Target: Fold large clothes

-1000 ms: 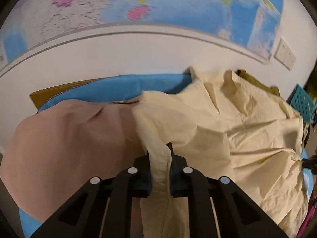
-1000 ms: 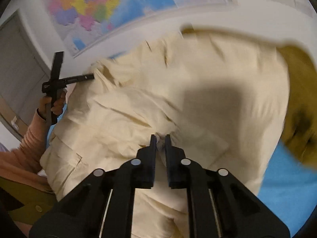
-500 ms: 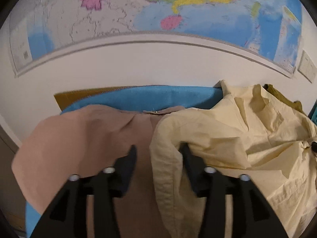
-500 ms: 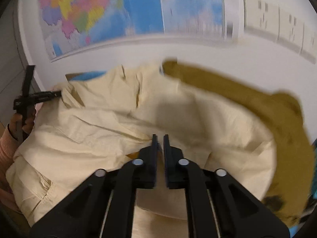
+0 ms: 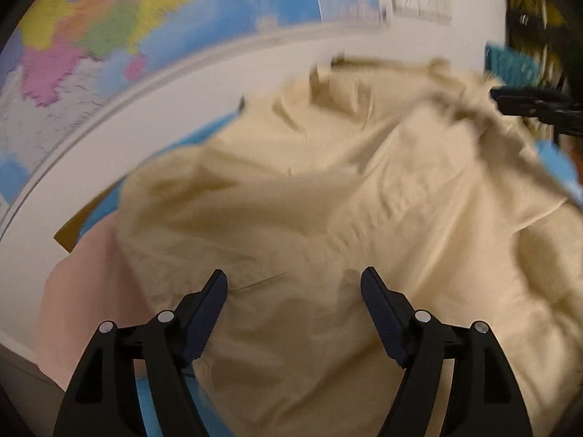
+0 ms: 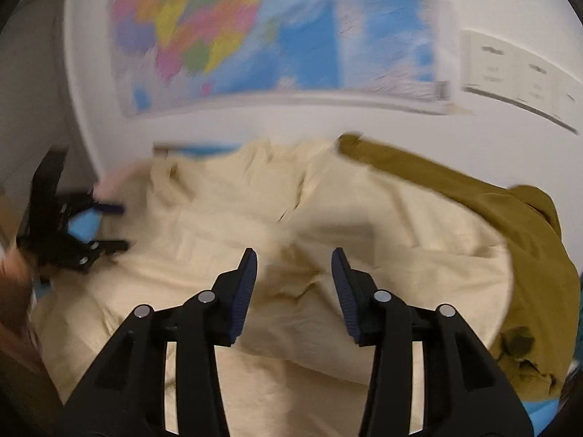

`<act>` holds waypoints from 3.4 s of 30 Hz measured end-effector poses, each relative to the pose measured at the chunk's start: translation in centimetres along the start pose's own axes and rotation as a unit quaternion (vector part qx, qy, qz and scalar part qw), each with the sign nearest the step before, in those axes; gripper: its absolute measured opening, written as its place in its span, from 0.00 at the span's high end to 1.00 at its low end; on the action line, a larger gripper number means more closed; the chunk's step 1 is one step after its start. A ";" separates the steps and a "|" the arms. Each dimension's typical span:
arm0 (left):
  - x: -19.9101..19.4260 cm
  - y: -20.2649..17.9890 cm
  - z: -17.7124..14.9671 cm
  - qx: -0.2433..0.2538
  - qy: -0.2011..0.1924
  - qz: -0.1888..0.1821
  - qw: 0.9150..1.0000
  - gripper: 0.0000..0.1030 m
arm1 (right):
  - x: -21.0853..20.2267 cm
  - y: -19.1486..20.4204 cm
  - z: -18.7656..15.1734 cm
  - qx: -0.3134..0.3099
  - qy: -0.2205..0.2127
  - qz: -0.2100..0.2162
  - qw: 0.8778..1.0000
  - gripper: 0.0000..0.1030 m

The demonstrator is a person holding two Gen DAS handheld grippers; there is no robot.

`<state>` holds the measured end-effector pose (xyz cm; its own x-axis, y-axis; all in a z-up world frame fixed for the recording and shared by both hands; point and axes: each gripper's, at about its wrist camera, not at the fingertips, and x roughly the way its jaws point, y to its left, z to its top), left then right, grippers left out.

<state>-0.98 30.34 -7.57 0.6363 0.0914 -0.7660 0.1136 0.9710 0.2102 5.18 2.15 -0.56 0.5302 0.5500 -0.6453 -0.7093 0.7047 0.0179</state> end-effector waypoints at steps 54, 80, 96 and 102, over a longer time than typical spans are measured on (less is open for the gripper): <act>-8.6 0.0 -16.2 -0.248 0.004 -0.184 0.951 0.09 | -13.2 -5.9 -20.2 0.292 0.027 0.121 0.948 0.16; -9.3 -3.7 -16.3 -0.242 0.014 -0.214 0.946 0.09 | -12.0 -2.1 -20.4 0.264 0.012 0.206 0.942 0.27; -14.1 -0.8 -16.3 -0.323 -0.041 -0.241 0.914 0.83 | -17.9 -0.7 -17.9 0.263 -0.093 0.274 0.920 0.85; -18.9 -0.4 -17.7 -0.323 -0.088 -0.285 0.898 0.83 | -24.0 0.5 -16.8 0.223 -0.150 0.275 0.923 0.85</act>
<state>-26.56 32.08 -3.88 0.7322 -0.4426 -0.5176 0.0289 0.7796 -0.6256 -15.69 -18.24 2.08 0.2987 0.9320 -0.2055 -0.6829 0.3591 0.6361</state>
